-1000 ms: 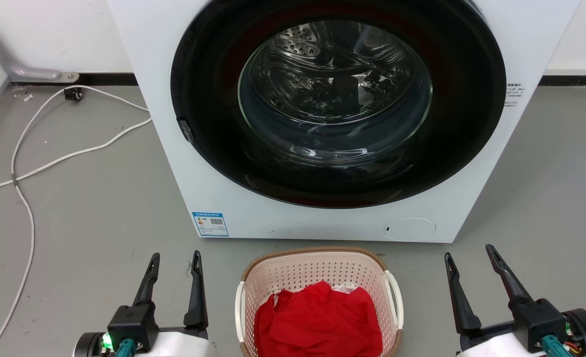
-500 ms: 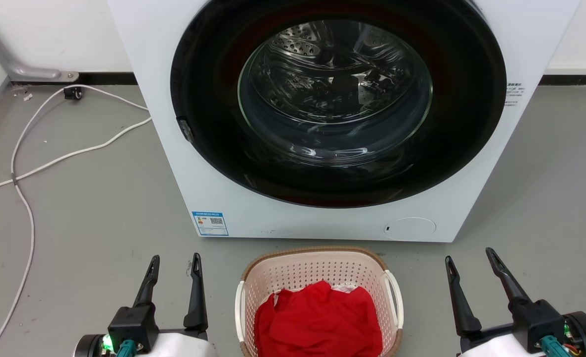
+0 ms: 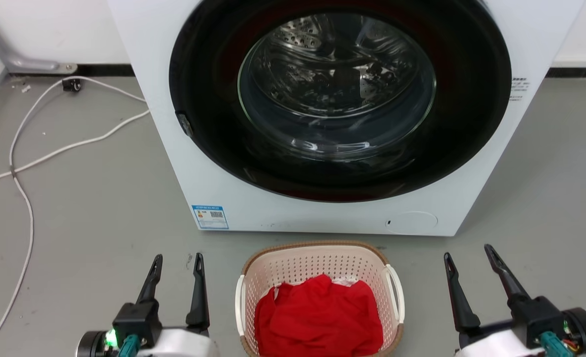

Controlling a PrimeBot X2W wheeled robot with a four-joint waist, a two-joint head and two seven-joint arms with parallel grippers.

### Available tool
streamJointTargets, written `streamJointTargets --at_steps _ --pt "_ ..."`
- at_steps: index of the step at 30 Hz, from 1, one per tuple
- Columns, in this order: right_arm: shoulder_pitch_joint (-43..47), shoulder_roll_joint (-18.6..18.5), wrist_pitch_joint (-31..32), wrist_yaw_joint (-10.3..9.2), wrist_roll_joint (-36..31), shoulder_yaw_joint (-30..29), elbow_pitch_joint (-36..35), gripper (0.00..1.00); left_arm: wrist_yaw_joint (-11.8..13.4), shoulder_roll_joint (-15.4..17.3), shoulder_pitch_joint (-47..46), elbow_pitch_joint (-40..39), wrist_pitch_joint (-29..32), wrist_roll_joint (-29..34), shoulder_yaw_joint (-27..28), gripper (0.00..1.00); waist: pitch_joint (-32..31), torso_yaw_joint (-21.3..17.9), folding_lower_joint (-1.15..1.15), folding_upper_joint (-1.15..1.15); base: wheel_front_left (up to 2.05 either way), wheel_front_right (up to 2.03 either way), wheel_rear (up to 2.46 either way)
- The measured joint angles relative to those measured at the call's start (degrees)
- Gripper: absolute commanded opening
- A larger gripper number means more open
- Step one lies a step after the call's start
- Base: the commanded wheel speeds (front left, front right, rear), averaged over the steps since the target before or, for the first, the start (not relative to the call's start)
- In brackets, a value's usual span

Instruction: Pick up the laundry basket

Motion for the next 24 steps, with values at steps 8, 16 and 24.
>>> streamJointTargets --at_steps 8,16,24 --pt "-6.7 0.0 0.0 0.00 -1.3 0.0 4.9 1.00 -2.5 0.0 -7.6 7.2 0.0 1.0 0.9 1.00 4.9 0.2 0.00 0.00 0.00 0.00 0.00" --pt "-16.2 0.0 0.0 0.00 -4.5 0.7 12.1 1.00 -3.9 0.0 -18.6 17.7 0.0 2.7 1.5 1.00 12.8 0.0 0.01 0.00 0.00 0.00 0.00" --pt "-30.0 0.1 0.0 0.01 -9.3 2.2 28.2 1.00 -7.3 0.9 -33.5 37.5 0.0 3.5 0.0 1.00 25.4 -0.6 0.02 0.00 0.00 0.00 0.00"
